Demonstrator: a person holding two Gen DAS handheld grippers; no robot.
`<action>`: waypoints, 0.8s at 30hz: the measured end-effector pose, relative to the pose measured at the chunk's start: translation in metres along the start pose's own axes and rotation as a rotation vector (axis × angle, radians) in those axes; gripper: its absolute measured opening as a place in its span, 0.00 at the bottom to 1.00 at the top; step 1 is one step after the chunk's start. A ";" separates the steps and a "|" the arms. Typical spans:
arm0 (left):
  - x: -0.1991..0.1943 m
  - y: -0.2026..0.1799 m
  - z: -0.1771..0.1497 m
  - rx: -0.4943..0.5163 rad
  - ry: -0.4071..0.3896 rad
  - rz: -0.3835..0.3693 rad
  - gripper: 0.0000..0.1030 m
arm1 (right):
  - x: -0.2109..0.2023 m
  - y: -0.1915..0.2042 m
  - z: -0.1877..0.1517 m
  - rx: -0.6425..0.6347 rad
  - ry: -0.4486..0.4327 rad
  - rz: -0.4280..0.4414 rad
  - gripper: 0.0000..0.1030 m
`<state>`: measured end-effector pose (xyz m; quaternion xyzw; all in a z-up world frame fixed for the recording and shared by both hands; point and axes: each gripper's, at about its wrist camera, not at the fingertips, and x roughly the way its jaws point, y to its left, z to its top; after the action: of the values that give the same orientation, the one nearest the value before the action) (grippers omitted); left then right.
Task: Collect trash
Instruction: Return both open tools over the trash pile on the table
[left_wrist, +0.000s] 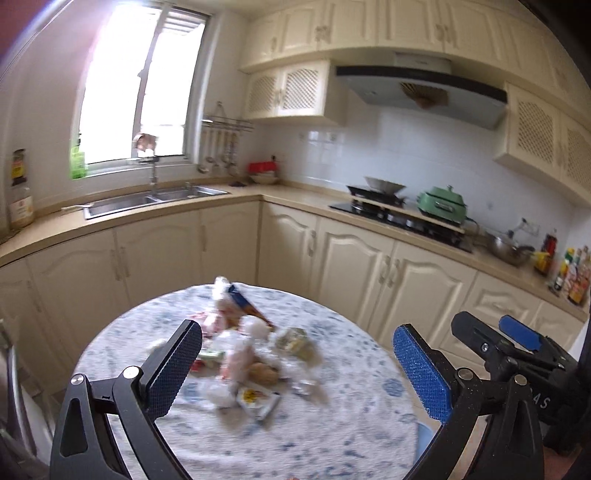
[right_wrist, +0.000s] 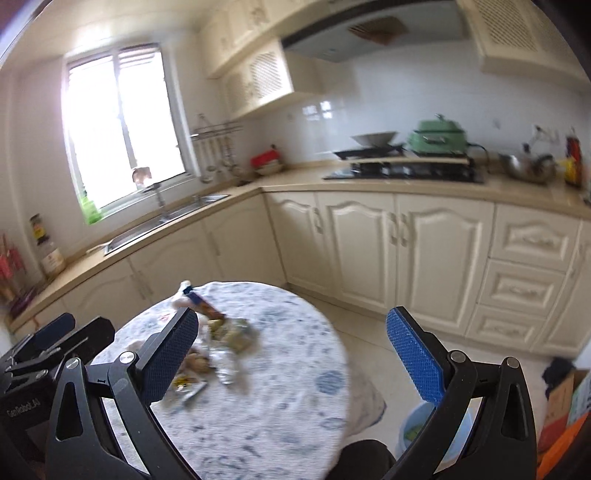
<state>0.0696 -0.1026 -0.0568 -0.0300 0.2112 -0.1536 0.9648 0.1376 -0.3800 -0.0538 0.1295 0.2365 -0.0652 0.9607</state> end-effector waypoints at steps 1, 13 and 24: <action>-0.009 0.008 -0.003 -0.009 -0.011 0.018 0.99 | -0.001 0.011 -0.001 -0.019 -0.003 0.013 1.00; -0.040 0.060 -0.042 -0.084 0.012 0.164 0.99 | 0.014 0.106 -0.019 -0.186 0.008 0.156 1.00; 0.033 0.065 -0.050 -0.097 0.186 0.199 0.99 | 0.092 0.100 -0.051 -0.205 0.198 0.157 1.00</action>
<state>0.0961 -0.0505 -0.1231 -0.0412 0.3087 -0.0491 0.9490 0.2149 -0.2758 -0.1191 0.0545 0.3245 0.0474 0.9431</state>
